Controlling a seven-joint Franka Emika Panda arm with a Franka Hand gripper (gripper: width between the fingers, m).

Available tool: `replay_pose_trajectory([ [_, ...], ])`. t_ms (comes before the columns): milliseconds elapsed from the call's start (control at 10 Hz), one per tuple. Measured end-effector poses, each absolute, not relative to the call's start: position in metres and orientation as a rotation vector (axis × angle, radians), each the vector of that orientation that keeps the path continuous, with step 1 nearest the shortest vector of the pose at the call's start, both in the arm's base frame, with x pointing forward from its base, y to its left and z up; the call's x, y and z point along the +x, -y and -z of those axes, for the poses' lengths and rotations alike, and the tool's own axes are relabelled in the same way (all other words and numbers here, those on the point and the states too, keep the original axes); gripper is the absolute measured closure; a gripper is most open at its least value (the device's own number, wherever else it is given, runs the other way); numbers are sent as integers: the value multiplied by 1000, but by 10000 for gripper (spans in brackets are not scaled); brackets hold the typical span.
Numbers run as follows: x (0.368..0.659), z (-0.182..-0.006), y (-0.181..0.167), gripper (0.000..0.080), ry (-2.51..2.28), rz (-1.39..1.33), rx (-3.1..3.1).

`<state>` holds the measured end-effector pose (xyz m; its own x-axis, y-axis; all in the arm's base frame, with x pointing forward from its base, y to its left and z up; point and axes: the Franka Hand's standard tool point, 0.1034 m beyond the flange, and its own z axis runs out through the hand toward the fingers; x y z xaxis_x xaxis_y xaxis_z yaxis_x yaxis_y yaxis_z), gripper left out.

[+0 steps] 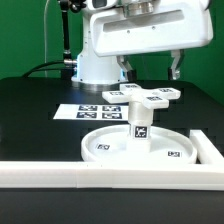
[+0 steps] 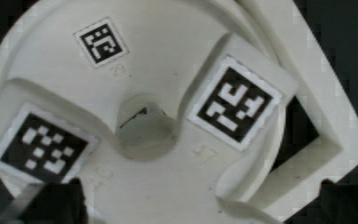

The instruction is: Assemble round table

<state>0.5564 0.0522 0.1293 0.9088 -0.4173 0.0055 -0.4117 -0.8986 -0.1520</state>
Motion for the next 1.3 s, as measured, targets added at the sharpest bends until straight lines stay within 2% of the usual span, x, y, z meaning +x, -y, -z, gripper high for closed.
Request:
replay_pose_trajectory([
  [200, 559, -130, -55, 150, -294, 41, -3020],
  [600, 560, -130, -53, 150, 50, 63, -3039],
  [1000, 557, -121, -48, 150, 787, 18, -2984],
  [1300, 556, -120, -44, 150, 1031, 3, -2925],
])
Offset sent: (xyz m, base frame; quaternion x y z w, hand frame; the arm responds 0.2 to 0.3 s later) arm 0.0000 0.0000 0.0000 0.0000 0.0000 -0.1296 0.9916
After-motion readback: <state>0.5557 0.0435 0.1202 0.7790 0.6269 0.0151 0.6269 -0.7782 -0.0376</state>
